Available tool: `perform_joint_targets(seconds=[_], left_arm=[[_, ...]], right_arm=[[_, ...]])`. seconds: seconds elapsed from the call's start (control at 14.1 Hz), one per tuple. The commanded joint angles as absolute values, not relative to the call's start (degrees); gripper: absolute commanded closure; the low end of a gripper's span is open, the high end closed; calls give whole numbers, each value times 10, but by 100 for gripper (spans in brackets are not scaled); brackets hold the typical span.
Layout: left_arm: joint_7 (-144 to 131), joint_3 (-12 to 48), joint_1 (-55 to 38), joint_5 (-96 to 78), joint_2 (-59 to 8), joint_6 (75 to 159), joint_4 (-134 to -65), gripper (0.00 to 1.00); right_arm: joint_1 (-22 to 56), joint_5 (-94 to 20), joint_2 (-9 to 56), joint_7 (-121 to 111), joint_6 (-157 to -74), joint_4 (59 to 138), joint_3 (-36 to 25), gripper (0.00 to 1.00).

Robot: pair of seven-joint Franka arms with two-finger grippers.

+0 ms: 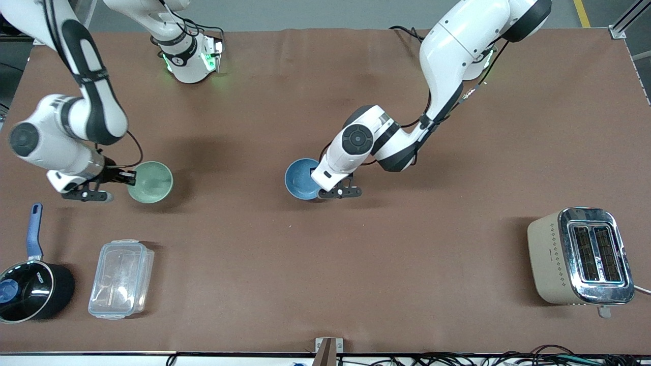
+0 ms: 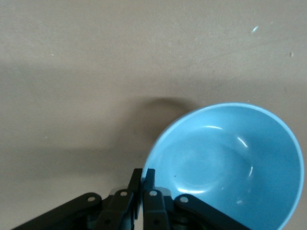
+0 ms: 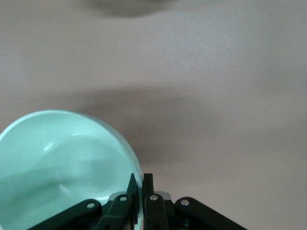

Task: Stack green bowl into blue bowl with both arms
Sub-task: 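Slide the blue bowl with the left gripper while the right gripper slides the green bowl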

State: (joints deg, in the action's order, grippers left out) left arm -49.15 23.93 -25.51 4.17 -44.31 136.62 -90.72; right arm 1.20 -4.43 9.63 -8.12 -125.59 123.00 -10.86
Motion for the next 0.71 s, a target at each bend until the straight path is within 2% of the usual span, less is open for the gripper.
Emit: perform_joint_targets(seconds=[0.0, 0.07, 0.14, 0.21, 0.28, 0.43, 0.64], left_arm=[[-500, 236, -259, 61, -453, 1368, -893, 91], [-499, 236, -259, 61, -453, 1368, -893, 87], [-499, 236, -258, 61, -452, 1368, -892, 69], [-499, 236, -256, 61, -447, 1366, -891, 43], [-498, 232, -253, 63, -441, 1362, -890, 1], [-498, 207, -251, 80, -408, 1327, -874, 0], [-494, 165, -246, 97, -363, 1187, -800, 0]], right_arm=[[22, -91, 83, -69, -1125, 1130, -102, 100], [32, -111, 85, -53, -1099, 1108, -100, 100], [44, -126, 85, -34, -1094, 1102, -97, 100], [53, -137, 86, -10, -1095, 1101, -84, 100], [55, -148, 85, 21, -1100, 1100, -63, 100], [59, -152, 88, 101, -1101, 1078, -10, 100], [88, -150, 112, 250, -1141, 1052, 54, 100]])
